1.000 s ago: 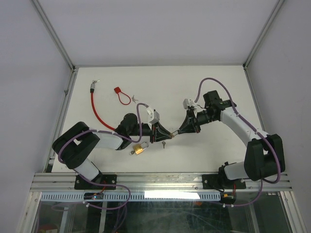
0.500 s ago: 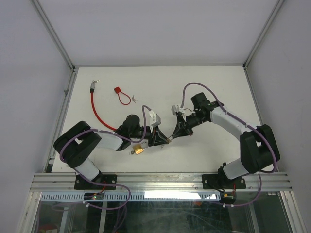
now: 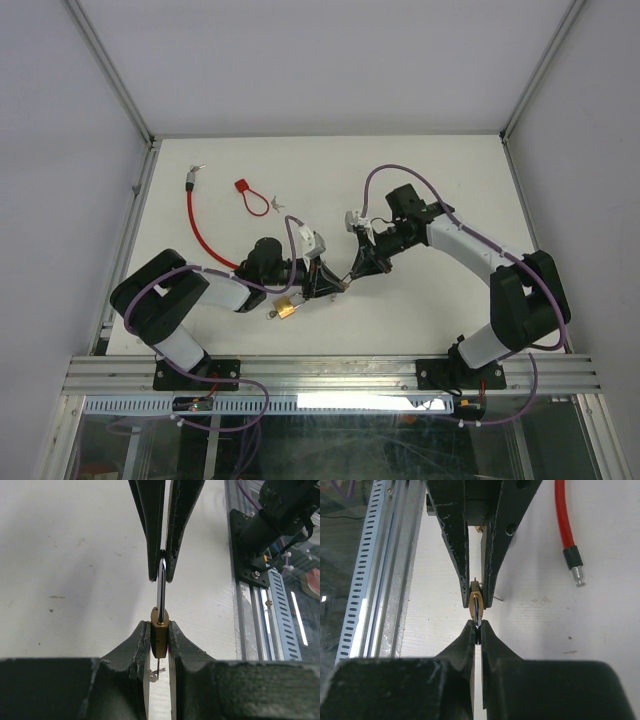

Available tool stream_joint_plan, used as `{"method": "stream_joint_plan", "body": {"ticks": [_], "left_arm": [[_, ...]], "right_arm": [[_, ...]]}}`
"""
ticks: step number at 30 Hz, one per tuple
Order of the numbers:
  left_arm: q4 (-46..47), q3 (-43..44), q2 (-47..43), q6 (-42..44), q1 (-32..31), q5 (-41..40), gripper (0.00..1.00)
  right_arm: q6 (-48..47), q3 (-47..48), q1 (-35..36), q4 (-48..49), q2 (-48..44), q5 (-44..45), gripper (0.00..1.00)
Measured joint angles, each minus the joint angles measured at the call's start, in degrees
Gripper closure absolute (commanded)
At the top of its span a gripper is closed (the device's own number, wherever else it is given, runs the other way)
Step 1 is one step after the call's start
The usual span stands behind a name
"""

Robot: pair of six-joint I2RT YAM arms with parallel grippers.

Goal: Lock with the key
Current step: Lock the lock.

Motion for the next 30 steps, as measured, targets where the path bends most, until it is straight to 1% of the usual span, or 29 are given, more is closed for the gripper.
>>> {"method": "stream_joint_plan", "body": {"ticks": [4, 8, 10, 13, 21, 23, 30], "left_arm": [[4.9, -0.3, -0.1, -2.7, 0.0, -2.8, 0.64], [10.4, -0.4, -2.6, -4.7, 0.0, -5.5, 0.55], [11.6, -0.9, -4.2, -5.7, 0.0, -6.6, 0.53], [12.2, -2.6, -7.2, -6.4, 0.0, -8.1, 0.45], [13.3, -9.7, -17.8, -9.3, 0.0, -13.1, 0.12], [15.2, -11.3, -19.0, -10.7, 0.0, -13.6, 0.02], [22.1, -15.4, -19.4, -17.7, 0.0, -14.8, 0.01]], "right_arm": [[0.0, 0.6, -2.0, -1.6, -0.4, -0.8, 1.00], [0.0, 0.6, -3.6, -4.0, -0.8, -0.6, 1.00], [0.0, 0.6, -4.8, -4.8, -1.6, -0.8, 1.00], [-0.1, 0.6, -6.6, -5.7, -3.5, -1.2, 1.00], [-0.9, 0.6, -9.5, -7.2, -6.4, -3.2, 1.00], [-0.9, 0.6, -9.9, -7.5, -6.7, -3.6, 1.00], [-1.0, 0.6, -11.6, -7.7, -7.9, -5.2, 1.00]]}}
